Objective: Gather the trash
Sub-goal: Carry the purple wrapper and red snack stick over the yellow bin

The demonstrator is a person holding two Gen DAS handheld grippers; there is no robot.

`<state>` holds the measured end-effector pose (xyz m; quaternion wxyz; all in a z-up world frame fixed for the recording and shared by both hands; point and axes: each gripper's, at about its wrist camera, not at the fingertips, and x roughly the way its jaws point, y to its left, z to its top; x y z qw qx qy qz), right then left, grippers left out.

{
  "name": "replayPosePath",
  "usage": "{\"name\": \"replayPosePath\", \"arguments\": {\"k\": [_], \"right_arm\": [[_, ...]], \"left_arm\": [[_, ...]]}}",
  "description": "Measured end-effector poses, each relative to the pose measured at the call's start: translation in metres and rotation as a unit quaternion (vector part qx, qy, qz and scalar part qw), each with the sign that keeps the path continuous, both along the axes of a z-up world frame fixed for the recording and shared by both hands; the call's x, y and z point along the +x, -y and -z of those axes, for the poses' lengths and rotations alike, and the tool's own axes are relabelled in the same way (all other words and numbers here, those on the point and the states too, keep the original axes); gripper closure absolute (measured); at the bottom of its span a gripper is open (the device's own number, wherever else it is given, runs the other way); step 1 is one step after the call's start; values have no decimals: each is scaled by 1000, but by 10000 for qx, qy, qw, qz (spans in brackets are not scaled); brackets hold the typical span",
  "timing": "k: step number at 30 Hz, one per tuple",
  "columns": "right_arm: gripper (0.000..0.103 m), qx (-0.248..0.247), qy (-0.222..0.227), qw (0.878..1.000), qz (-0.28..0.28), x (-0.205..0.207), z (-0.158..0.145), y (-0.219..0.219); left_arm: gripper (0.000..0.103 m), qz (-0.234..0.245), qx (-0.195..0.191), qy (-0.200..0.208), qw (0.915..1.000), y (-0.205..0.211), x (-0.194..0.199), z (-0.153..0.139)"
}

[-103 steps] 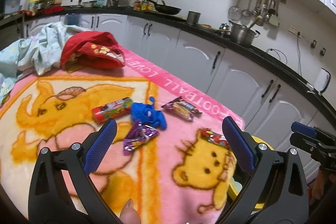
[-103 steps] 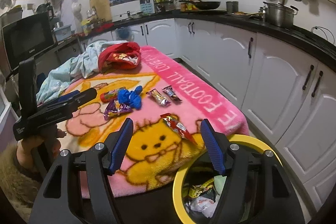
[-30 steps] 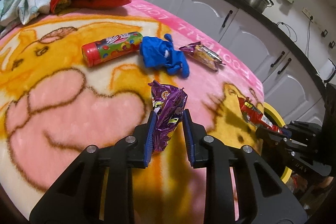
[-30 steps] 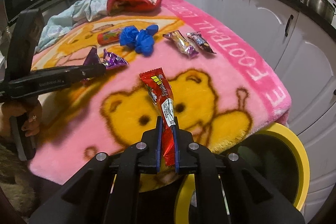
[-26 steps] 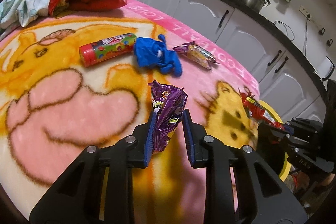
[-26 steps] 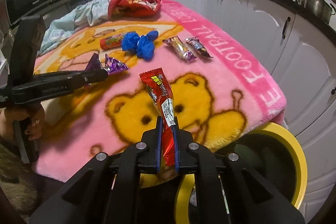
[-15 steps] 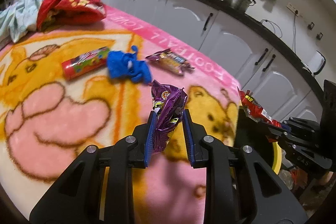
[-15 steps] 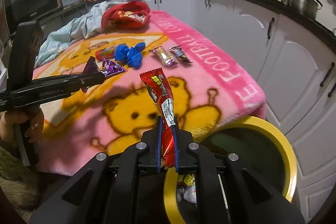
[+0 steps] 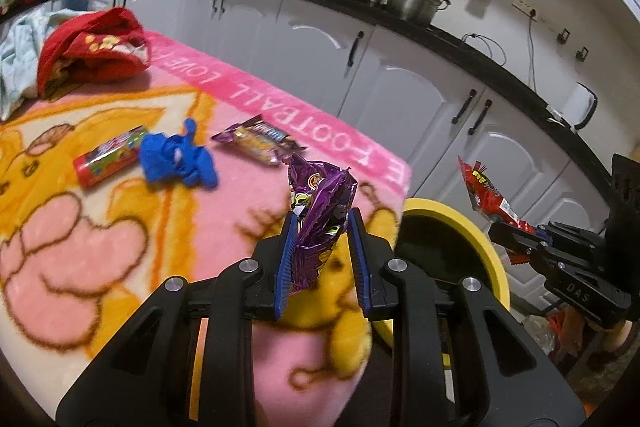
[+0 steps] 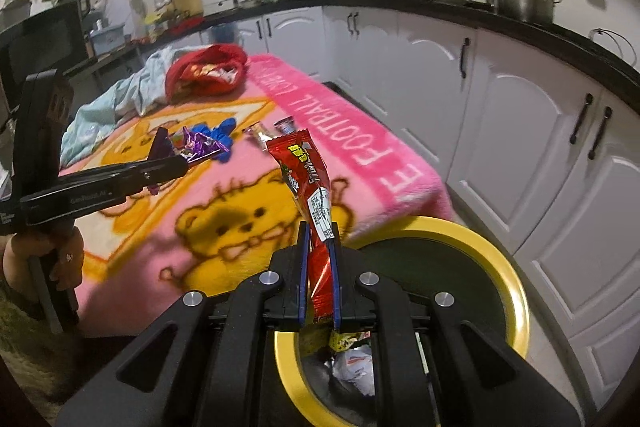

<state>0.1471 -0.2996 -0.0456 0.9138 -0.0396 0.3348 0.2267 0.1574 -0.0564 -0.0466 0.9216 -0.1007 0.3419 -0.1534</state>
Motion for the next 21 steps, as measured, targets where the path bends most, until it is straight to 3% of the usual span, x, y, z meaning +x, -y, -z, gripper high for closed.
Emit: {"name": "replayPosePath", "arguments": {"k": [21], "right_arm": [[94, 153, 192, 9976, 651, -24, -8, 53]], "left_arm": [[84, 796, 218, 223, 9963, 74, 2, -11]]}}
